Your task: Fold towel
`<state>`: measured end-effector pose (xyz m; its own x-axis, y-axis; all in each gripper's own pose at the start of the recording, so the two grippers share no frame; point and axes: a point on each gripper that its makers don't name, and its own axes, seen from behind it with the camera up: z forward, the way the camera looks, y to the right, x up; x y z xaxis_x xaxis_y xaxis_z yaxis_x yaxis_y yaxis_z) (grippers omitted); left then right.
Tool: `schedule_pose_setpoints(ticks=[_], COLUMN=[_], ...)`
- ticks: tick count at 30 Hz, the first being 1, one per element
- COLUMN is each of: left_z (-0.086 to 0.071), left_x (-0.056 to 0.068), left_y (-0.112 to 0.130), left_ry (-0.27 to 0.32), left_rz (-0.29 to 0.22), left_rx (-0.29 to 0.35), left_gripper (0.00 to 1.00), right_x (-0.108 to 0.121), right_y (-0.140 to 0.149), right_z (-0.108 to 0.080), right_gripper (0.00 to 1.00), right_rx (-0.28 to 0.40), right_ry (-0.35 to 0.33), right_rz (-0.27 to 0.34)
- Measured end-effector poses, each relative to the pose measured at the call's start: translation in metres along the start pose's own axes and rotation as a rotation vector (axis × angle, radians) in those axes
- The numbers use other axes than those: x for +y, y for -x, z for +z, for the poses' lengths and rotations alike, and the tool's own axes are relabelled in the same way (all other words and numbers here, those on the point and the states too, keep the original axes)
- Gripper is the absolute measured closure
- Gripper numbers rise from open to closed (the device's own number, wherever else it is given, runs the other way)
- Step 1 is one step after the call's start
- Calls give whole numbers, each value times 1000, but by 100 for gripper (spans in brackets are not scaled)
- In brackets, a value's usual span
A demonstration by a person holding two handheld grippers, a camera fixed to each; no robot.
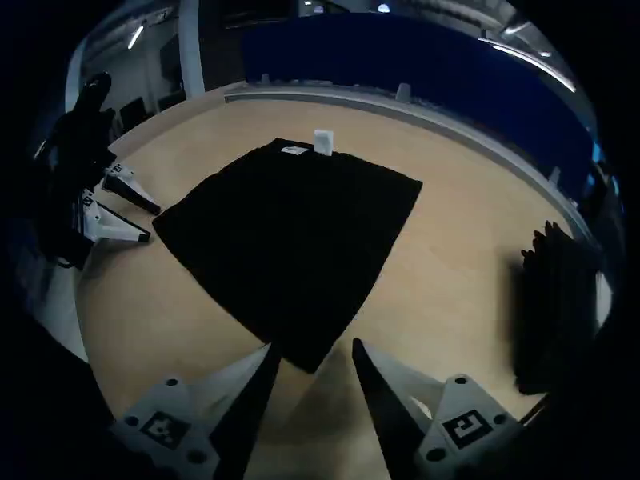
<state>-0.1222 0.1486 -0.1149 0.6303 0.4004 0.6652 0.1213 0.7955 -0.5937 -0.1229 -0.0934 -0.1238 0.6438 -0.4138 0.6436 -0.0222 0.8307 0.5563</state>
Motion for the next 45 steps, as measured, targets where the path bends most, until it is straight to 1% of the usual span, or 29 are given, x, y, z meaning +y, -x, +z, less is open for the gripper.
schedule_pose_setpoints(ticks=[2,4,8,12,16,18,22,26,28,30,32,36,40,45], left_z=[0,1,2,1,2,2,3,3,3,2,2,1,0,-1], left_x=[-1,-1,-3,-3,-4,-6,-12,-20,-22,-23,-23,-22,-18,-13], left_y=[0,0,0,-1,-1,-1,-1,0,0,0,0,2,2,2], left_ry=[-4,-8,-14,-21,-28,-34,-63,-93,-104,-112,-111,-110,-104,-86], left_rz=[-1,-2,-1,-5,-14,-15,-6,3,2,0,-5,-8,-9,-32], left_rx=[-2,-4,-7,-7,-8,-12,-20,-25,-27,-28,-29,-29,-29,-31], left_gripper=[26,28,32,33,34,42,59,78,83,88,89,89,90,91], right_x=[-1,-1,-2,-4,-3,-3,-4,-5,-5,-5,-4,-5,-4,-2], right_y=[2,5,11,13,13,13,12,12,12,11,10,10,9,6], right_z=[1,1,2,3,2,2,2,2,2,2,3,4,4,1], right_gripper=[43,48,50,56,58,60,66,73,75,80,89,89,91,94], right_rx=[-4,-8,-18,-22,-18,-18,-20,-24,-30,-35,-36,-39,-38,-33], right_ry=[0,0,-3,-2,5,6,8,10,11,13,16,16,12,10], right_rz=[0,0,2,3,-1,-3,-4,-2,3,10,16,32,52,57])
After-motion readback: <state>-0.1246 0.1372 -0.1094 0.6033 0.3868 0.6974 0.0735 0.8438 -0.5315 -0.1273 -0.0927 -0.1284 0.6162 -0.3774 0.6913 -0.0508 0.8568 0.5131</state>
